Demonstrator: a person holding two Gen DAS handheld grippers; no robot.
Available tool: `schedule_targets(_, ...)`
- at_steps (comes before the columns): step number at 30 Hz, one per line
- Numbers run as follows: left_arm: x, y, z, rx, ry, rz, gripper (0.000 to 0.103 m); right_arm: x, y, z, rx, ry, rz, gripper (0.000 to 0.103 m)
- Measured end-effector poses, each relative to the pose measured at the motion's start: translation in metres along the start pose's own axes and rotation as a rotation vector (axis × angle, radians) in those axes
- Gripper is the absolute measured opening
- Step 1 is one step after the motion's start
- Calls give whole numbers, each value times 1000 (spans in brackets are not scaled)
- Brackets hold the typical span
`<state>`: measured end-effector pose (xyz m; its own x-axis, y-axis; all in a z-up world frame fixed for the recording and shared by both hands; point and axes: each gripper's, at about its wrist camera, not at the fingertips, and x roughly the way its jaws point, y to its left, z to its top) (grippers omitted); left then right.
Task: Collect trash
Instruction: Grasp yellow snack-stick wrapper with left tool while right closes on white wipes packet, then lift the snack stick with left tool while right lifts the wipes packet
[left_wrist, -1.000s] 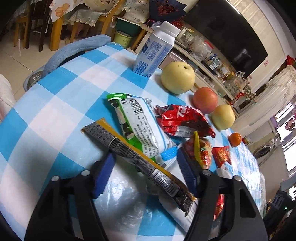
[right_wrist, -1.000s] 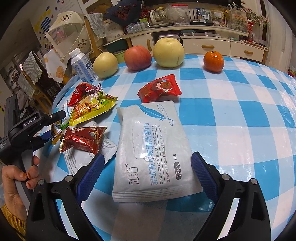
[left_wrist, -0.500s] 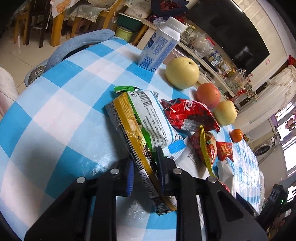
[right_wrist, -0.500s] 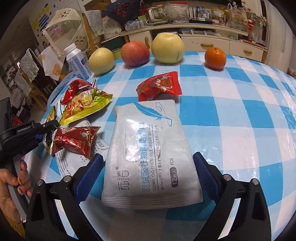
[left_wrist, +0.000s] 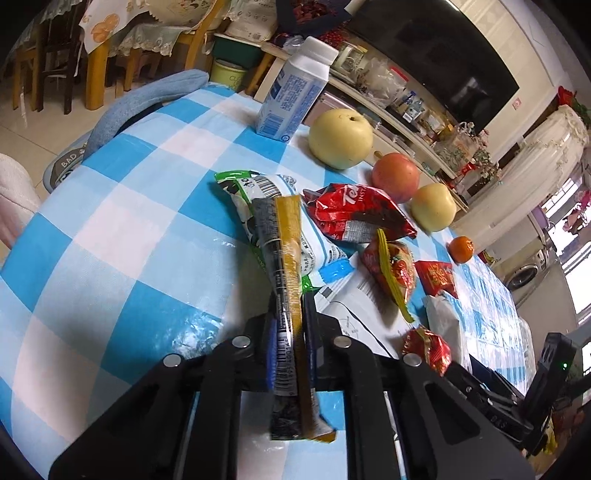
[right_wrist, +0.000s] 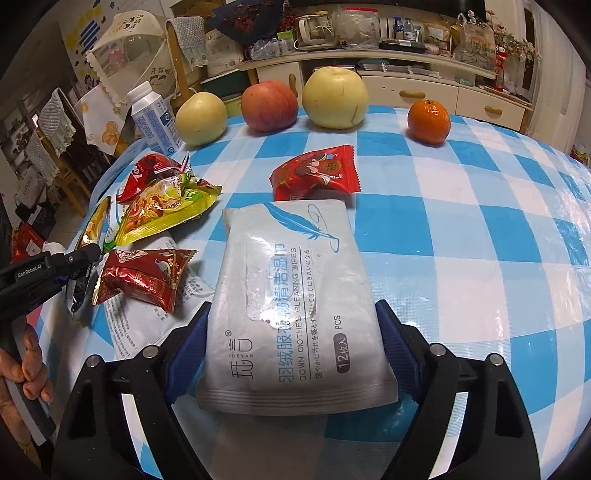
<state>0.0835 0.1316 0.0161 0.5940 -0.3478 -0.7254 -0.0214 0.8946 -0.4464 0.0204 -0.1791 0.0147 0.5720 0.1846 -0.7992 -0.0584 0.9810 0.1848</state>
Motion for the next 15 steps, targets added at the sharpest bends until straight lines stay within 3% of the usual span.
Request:
schedule_targets(10, -12, -2, -8, 38, 3, -41, 13, -7, -1, -2, -5, -30, 5, 67)
schedule_targets(15, -23, -2, -12, 46, -5, -64, 13, -24, -4, -3, -9, -89, -2, 62)
